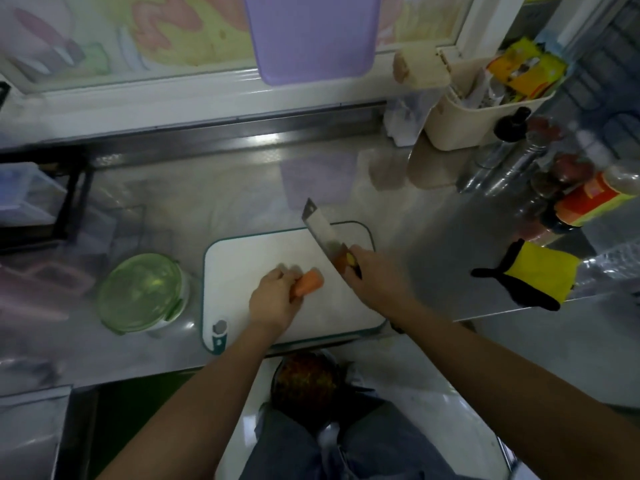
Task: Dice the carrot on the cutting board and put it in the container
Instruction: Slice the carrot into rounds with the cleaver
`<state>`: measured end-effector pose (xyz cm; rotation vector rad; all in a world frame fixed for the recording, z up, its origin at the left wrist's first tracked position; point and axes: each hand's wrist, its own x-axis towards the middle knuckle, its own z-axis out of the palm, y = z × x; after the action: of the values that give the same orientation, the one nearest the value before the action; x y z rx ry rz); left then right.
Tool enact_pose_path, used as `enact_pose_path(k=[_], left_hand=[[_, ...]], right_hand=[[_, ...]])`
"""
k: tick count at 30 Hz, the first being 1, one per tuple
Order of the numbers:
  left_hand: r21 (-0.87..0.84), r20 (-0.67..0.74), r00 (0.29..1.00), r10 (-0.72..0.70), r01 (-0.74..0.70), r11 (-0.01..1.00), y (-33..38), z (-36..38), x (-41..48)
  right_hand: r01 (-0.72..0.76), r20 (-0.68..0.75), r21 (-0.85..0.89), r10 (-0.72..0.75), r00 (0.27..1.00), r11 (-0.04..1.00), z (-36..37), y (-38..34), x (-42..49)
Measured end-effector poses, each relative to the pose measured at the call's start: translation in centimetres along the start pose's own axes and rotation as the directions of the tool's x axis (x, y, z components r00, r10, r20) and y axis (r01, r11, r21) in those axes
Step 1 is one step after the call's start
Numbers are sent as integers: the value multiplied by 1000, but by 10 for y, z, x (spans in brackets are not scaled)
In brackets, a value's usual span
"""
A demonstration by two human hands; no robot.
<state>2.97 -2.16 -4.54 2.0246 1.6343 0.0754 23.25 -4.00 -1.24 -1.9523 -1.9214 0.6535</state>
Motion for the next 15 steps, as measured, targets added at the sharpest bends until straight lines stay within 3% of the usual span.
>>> enact_pose_path(k=[3, 7, 11, 15], left_hand=[[-14, 1, 1000, -19, 19, 1000, -12, 2, -6], [-61, -119, 993, -4, -4, 998, -8, 7, -10], [-68, -209, 975, 79, -95, 993, 0, 10, -10], [-89, -192, 981, 11, -29, 996, 2, 12, -6]], right_hand=[[-8, 112, 4, 8, 994, 1000, 23, -11, -5], [-16, 226, -102, 39, 973, 995, 46, -14, -10], [-73, 212, -124, 99, 972, 990, 50, -19, -7], [-56, 221, -139, 86, 972, 989, 42, -22, -1]])
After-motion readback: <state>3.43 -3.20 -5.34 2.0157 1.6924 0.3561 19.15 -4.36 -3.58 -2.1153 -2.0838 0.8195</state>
